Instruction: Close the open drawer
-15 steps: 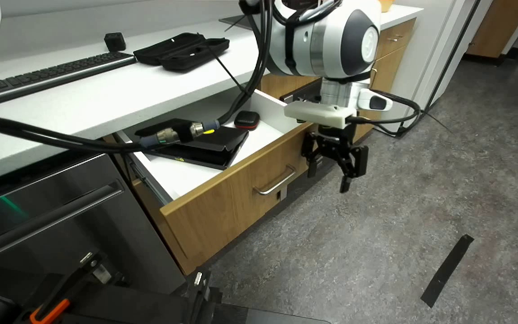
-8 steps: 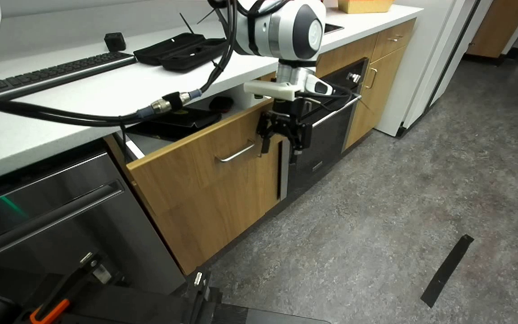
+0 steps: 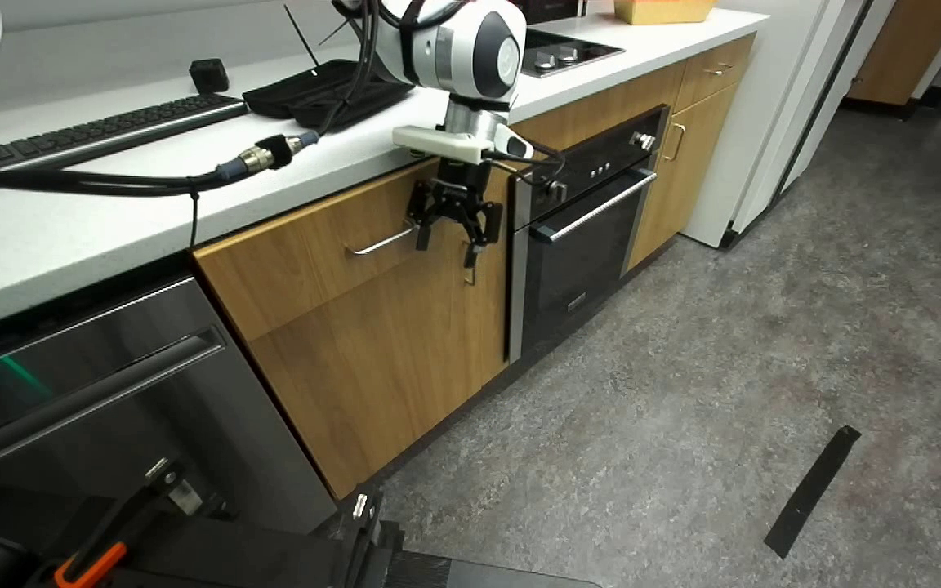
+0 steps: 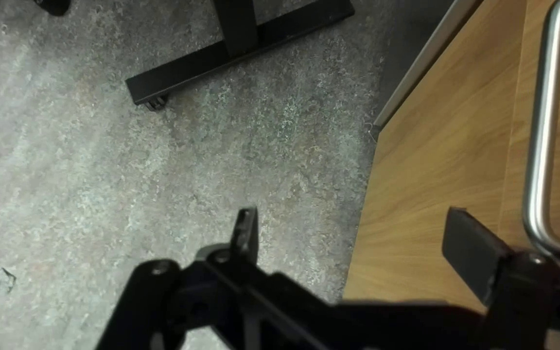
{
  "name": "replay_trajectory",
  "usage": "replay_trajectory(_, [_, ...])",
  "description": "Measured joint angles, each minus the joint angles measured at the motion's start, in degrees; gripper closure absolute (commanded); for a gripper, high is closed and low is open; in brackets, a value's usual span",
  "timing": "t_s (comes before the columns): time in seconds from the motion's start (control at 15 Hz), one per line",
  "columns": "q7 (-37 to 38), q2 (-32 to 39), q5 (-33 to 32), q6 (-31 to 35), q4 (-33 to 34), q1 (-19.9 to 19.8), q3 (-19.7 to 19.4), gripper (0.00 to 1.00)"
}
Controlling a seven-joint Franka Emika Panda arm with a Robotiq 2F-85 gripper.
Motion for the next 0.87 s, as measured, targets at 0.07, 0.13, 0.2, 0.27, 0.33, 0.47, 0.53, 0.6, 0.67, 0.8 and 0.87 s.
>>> replay_trajectory(0.07, [-1.8,0.9,0.0,-0.3,1.5,0.0,0.5,0.00])
replay_trajectory(0.13, [-3.6,1.7,0.0,-0.4,2.9,0.0,0.9,0.00])
replay_trajectory(0.2, [-5.4,2.4,0.0,-0.5,4.1,0.0,1.3,0.00])
replay_trajectory(0.27, [-7.2,3.1,0.0,-0.6,5.1,0.0,1.6,0.00])
replay_trajectory(0.33, [-9.0,3.7,0.0,-1.1,6.2,0.0,1.7,0.00])
replay_trajectory(0.47, [-12.4,4.9,0.0,-2.0,8.1,-0.3,2.0,0.00])
replay_trajectory(0.53, [-14.1,5.4,0.0,-2.5,9.1,-0.5,2.2,0.00])
replay_trajectory(0.6, [-15.7,5.8,0.0,-3.4,10.2,-0.7,2.4,0.00])
replay_trajectory(0.67, [-17.6,5.9,0.1,-5.4,11.2,-0.9,2.8,0.00])
replay_trajectory(0.8, [-19.5,5.9,0.2,-8.3,12.2,-1.1,3.3,0.00])
replay_trajectory(0.87, [-19.7,6.0,0.2,-8.3,12.3,-1.1,3.3,0.00])
